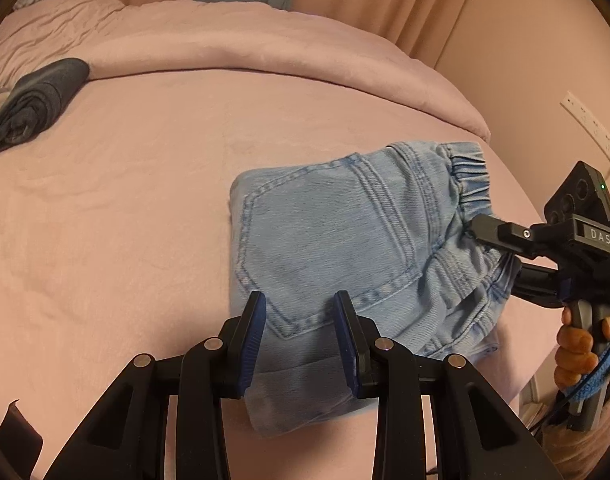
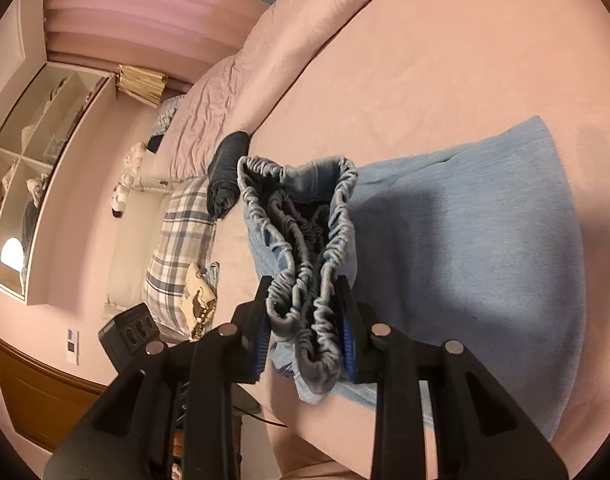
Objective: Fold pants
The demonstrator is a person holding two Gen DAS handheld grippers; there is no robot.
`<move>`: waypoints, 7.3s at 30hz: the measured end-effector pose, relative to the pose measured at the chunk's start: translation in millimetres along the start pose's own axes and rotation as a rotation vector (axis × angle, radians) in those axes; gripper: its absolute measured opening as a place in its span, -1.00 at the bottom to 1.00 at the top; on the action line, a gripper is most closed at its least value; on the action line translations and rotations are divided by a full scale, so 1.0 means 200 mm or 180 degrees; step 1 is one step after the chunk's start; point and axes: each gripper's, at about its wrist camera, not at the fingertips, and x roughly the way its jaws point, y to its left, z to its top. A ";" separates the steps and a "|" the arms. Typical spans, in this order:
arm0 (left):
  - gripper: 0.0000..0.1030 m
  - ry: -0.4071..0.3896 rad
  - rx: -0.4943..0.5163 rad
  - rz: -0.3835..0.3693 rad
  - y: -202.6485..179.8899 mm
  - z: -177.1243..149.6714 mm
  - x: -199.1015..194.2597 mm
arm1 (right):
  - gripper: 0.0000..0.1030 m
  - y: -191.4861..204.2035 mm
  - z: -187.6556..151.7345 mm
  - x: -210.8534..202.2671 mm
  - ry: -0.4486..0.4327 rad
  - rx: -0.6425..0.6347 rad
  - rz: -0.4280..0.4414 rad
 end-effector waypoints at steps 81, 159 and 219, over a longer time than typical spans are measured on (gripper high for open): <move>-0.24 0.0501 -0.0502 -0.0728 0.19 -0.28 0.09 | -0.31 -0.01 -0.11 -0.07 0.0232 -0.1352 -0.1967; 0.10 0.0275 -0.0058 -0.0597 0.28 0.18 0.14 | 0.01 -0.02 0.08 -0.12 0.0007 -0.1389 -0.1663; -0.14 0.0556 -0.0117 -0.0490 0.10 0.07 0.34 | -0.09 -0.20 -0.04 -0.03 -0.0093 -0.1079 -0.1554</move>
